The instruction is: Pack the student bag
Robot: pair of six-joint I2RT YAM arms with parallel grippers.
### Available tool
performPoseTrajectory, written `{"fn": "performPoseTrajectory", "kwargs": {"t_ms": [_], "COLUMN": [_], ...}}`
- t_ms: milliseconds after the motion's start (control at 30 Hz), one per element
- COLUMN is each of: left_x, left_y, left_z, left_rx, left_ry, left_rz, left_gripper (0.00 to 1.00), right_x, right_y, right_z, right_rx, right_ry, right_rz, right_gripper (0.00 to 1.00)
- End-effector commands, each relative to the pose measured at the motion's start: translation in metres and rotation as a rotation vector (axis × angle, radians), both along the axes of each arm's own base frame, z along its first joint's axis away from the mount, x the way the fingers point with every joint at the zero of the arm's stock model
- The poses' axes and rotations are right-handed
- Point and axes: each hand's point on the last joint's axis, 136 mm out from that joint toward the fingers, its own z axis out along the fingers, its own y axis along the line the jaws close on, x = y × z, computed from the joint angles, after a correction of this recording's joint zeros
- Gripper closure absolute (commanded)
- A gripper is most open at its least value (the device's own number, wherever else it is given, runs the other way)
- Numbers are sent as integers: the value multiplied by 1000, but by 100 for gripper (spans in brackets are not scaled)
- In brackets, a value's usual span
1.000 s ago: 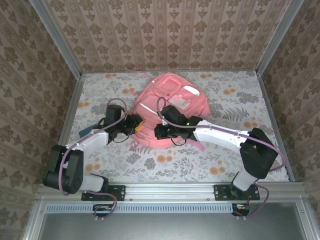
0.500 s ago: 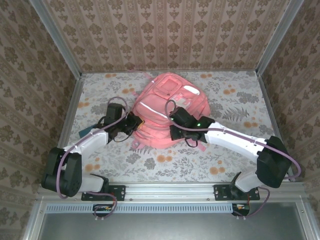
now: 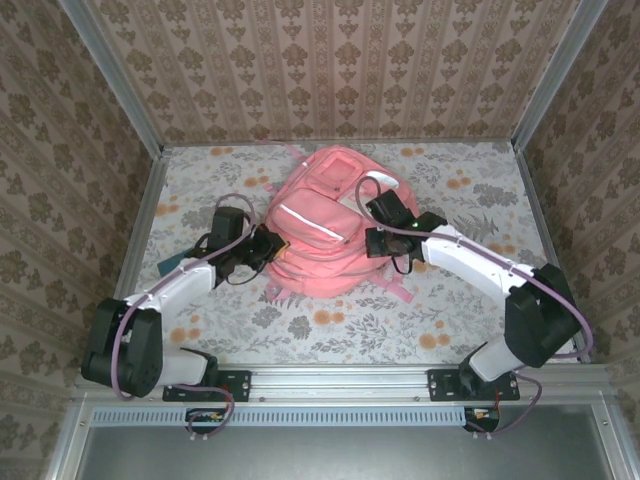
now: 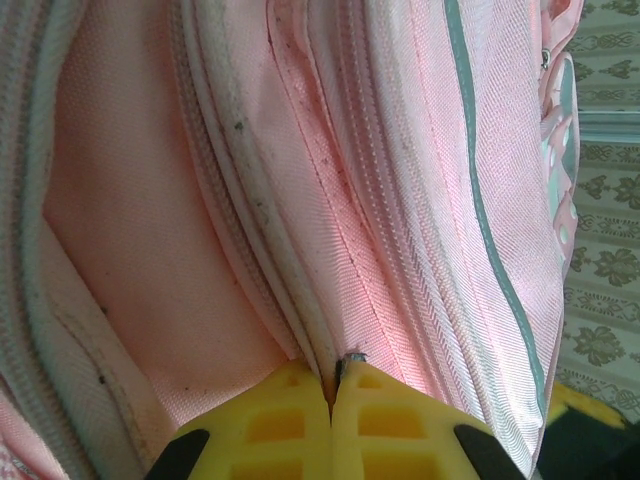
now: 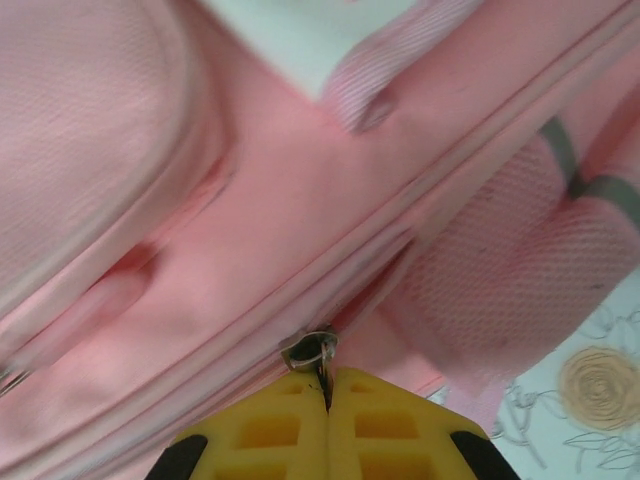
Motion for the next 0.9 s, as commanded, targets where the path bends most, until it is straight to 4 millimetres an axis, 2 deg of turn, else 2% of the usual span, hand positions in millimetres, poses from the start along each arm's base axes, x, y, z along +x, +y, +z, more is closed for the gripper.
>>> {"fn": "performPoseTrajectory", "kwargs": {"t_ms": [0,67,167,200,267,367,400,500,567,700,867], "left_x": [0,0,-2,-3,-8,-13,-13,-14,-12,-4,14], "left_y": [14,7,-9,-12,-19,-16,-13,-5,-5,-15,-37], "left_z": [0,10,31,36,43,44,43,42,45,55,60], "left_rx": [50,12,-12,-7,18,75,96,154,177,183,185], "left_ry": [-42,-63,-108,-120,-129,-142,-141,-165,-191,-250,-262], "left_rz": [26,5,-43,-59,-96,-116,-114,-120,-138,-197,-271], "left_gripper": [100,100,98,90,67,46,43,36,34,29,31], "right_x": [17,22,28,30,33,40,40,35,29,22,27], "right_y": [-44,-46,-40,-39,-40,-42,-41,-33,-16,11,22], "right_z": [3,-1,4,7,15,27,30,44,54,63,53], "right_rx": [-106,-76,-9,0,25,81,105,188,293,452,512], "right_ry": [12,44,45,33,19,5,8,-7,-27,-28,9], "right_rz": [-139,-157,-138,-129,-108,-79,-62,-26,25,120,119], "right_gripper": [100,100,100,100,100,99,90,50,34,21,19]}}
